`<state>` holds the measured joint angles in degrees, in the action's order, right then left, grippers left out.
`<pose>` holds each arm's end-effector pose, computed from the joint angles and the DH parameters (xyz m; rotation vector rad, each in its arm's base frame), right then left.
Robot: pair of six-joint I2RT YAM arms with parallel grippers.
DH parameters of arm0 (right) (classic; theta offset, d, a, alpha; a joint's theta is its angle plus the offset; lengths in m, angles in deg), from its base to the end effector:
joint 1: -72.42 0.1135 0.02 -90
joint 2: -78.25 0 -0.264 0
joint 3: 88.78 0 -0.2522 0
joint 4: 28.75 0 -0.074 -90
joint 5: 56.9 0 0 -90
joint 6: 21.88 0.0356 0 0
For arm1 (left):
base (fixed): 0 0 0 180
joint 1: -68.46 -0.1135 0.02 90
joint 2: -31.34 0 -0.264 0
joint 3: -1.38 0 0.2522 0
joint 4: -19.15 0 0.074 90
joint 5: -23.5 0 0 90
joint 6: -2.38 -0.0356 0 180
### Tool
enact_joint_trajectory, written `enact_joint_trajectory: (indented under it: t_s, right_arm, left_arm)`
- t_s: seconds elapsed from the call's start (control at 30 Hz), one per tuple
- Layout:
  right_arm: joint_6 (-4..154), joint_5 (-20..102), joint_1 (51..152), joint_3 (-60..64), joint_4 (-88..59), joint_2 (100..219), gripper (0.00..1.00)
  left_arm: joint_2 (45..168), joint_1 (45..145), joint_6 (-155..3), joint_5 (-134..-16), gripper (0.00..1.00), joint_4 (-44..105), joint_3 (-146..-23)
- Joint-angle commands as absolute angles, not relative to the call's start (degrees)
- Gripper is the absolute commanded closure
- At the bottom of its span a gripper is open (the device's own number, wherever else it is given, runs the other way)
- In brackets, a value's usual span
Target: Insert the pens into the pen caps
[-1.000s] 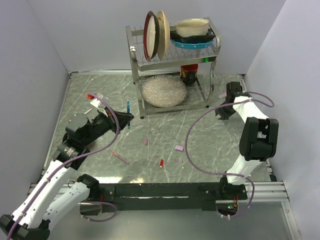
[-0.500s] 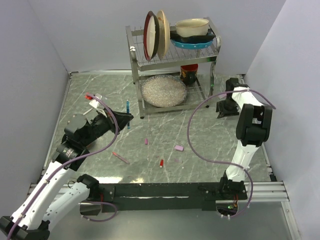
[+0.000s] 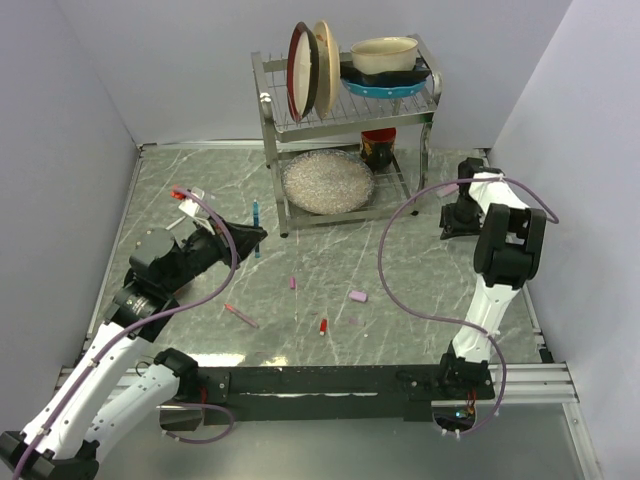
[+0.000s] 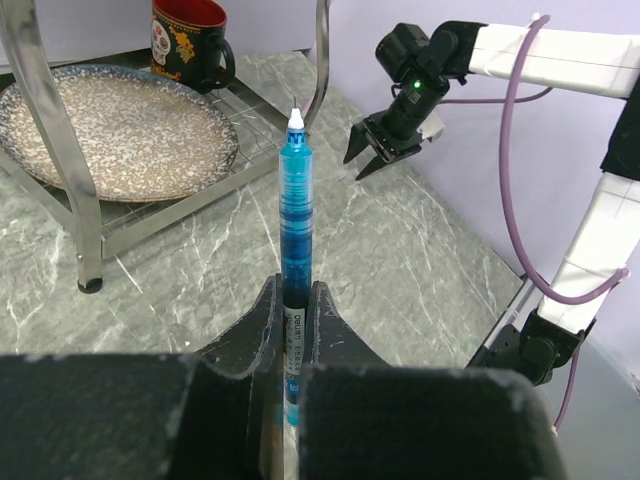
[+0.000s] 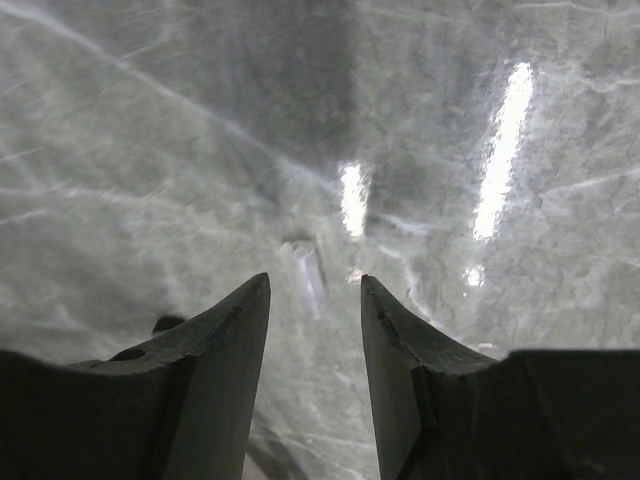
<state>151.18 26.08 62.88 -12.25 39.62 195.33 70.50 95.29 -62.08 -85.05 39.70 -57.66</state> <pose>0.3943 -0.0707 0.1809 2.1461 2.0333 -0.0212 0.1379 -0.0824 0.3647 0.2842 1.6431 -0.9592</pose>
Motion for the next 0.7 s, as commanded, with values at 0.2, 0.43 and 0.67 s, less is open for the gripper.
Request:
enact_joint_trajectory:
  t_s: [0.2,0.43,0.67]
  right_arm:
    - [151.4,25.5,62.6,-14.6,38.2,198.9,0.52]
    - [149.2,26.3,62.6,-16.7,39.9,201.9,0.54]
    - [147.6,26.2,62.5,-15.7,39.4,202.3,0.59]
  left_arm:
    - [70.9,95.5,-63.1,-84.9,0.99,38.6,-58.1]
    - [71.1,95.5,-63.2,-84.4,0.99,38.7,-58.2]
    - [71.1,95.5,-63.4,-84.1,0.99,38.8,-58.2]
